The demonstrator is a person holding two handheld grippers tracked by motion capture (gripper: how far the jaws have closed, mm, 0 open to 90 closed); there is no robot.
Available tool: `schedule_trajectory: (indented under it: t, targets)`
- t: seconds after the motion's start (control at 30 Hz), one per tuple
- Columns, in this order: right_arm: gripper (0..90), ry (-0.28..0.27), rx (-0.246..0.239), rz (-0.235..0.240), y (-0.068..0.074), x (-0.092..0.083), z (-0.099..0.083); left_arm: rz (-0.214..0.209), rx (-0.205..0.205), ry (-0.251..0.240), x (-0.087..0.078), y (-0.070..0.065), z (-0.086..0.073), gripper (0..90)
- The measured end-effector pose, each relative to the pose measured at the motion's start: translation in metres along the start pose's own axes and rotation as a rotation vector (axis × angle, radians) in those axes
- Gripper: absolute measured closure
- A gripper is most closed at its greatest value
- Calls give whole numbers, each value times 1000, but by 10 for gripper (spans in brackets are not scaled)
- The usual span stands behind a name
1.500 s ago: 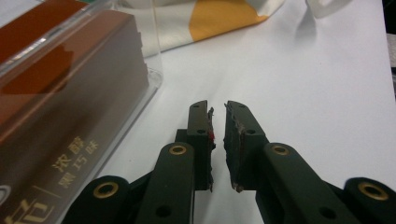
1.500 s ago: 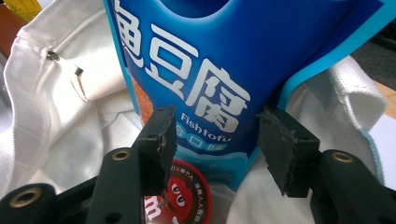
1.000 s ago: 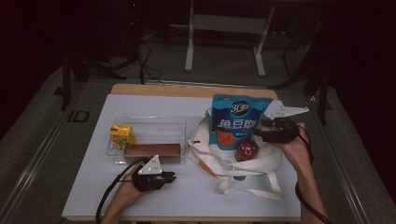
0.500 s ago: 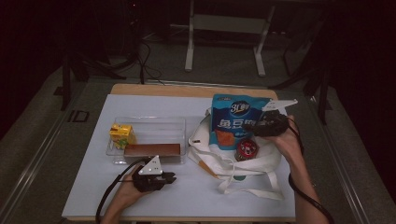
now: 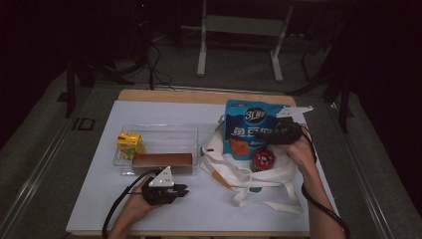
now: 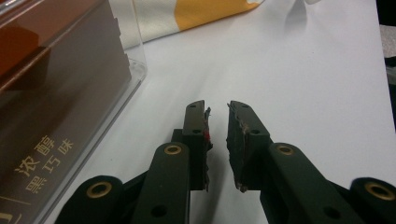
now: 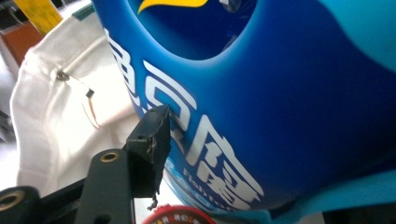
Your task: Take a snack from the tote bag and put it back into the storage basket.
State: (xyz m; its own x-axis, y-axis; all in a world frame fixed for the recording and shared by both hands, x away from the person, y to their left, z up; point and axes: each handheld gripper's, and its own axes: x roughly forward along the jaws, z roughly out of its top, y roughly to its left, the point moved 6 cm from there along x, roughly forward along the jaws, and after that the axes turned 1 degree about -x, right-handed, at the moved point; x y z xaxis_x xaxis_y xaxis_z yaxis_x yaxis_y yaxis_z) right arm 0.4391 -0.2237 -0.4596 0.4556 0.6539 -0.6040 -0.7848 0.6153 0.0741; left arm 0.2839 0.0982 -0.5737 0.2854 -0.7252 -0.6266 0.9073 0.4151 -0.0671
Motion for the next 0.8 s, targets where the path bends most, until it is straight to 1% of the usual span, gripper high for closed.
schedule_trajectory:
  t: [0.07,0.13,0.2,0.23,0.3,0.4,0.43,0.47,0.5,0.53,0.57,0.67,0.8]
  targets:
    - [419,-17,22,16,0,2,0,-1,2,1,0,0,0,773]
    - [449,-36,39,27,0,4,1,-3,2,1,0,-1,0,773]
    - [478,-50,39,33,1,5,1,-5,4,3,0,-1,0,771]
    - [478,-50,39,33,1,5,1,-5,4,3,0,-1,0,771]
    - [534,-61,32,33,4,7,2,-8,3,7,1,-1,0,770]
    - [607,-79,40,41,6,7,5,-8,6,9,1,-2,0,769]
    - [607,-79,40,41,6,7,5,-8,6,9,1,-2,0,768]
    - [607,-98,47,53,6,7,6,-8,6,9,1,-2,0,768]
    - [688,-125,71,69,6,6,7,-8,7,14,2,-2,-1,767]
    - [688,-125,71,69,6,6,7,-8,7,14,2,-2,-1,767]
    - [730,-139,91,80,5,5,7,-10,8,17,3,-2,-1,767]
    - [813,-174,133,109,5,2,7,-9,9,16,3,-3,-1,767]
    - [865,-195,184,122,3,0,5,-5,6,12,3,-2,-1,767]
